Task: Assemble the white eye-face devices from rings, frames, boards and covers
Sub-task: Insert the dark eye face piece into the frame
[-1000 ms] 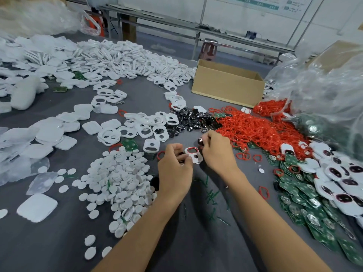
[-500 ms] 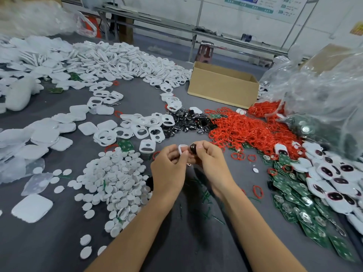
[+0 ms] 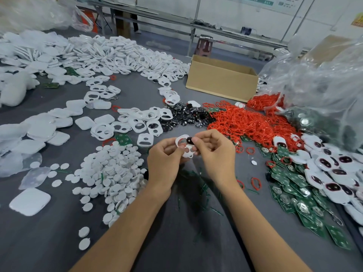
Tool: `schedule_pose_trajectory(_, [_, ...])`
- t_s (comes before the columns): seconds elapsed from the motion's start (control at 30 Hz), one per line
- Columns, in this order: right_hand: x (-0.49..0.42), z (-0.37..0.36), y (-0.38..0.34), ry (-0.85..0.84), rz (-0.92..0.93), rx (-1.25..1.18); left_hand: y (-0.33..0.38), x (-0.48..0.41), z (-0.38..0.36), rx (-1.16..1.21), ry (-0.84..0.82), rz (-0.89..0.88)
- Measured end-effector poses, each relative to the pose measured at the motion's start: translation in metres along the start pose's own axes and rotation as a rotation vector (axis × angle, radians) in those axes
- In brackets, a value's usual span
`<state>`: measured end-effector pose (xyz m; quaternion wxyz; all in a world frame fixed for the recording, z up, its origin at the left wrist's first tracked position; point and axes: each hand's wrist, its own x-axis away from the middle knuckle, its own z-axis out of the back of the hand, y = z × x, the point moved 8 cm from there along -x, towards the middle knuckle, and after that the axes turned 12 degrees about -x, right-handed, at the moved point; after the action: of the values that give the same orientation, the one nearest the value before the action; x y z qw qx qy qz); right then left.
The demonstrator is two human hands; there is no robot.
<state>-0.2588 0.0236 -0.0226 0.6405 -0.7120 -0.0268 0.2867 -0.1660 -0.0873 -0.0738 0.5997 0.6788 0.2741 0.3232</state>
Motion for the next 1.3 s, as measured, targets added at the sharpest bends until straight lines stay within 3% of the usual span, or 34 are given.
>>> schedule_pose_trajectory(0.13, [0.012,-0.010,-0.027,-0.004,0.362,0.356,0.000,0.001,-0.001,-0.057,0.010,-0.040])
schedule_pose_trajectory(0.23, [0.019,-0.016,-0.032,-0.016,0.467,0.511,0.006,0.005,-0.007,-0.107,-0.041,-0.129])
schedule_pose_trajectory(0.5, [0.019,-0.027,-0.030,-0.197,0.466,0.497,0.006,0.006,-0.008,0.007,-0.105,-0.053])
schedule_pose_trajectory(0.67, [0.017,-0.023,-0.028,-0.179,0.425,0.445,0.006,0.004,-0.005,0.041,-0.084,-0.015])
schedule_pose_trajectory(0.83, [0.009,-0.012,-0.022,-0.082,0.262,0.310,0.004,0.002,-0.003,-0.013,-0.056,-0.033])
schedule_pose_trajectory(0.97, [0.006,-0.012,-0.005,-0.131,0.037,0.246,0.006,0.001,-0.002,-0.090,-0.050,-0.078])
schedule_pose_trajectory(1.1, [0.005,-0.009,0.002,-0.133,-0.047,0.168,0.004,0.000,0.000,-0.164,-0.012,-0.074])
schedule_pose_trajectory(1.2, [0.006,-0.010,-0.008,-0.124,0.055,0.183,0.003,-0.001,0.002,-0.173,0.015,-0.054])
schedule_pose_trajectory(1.3, [0.011,-0.021,-0.023,-0.275,0.292,0.379,0.003,-0.001,0.001,-0.150,-0.014,-0.056])
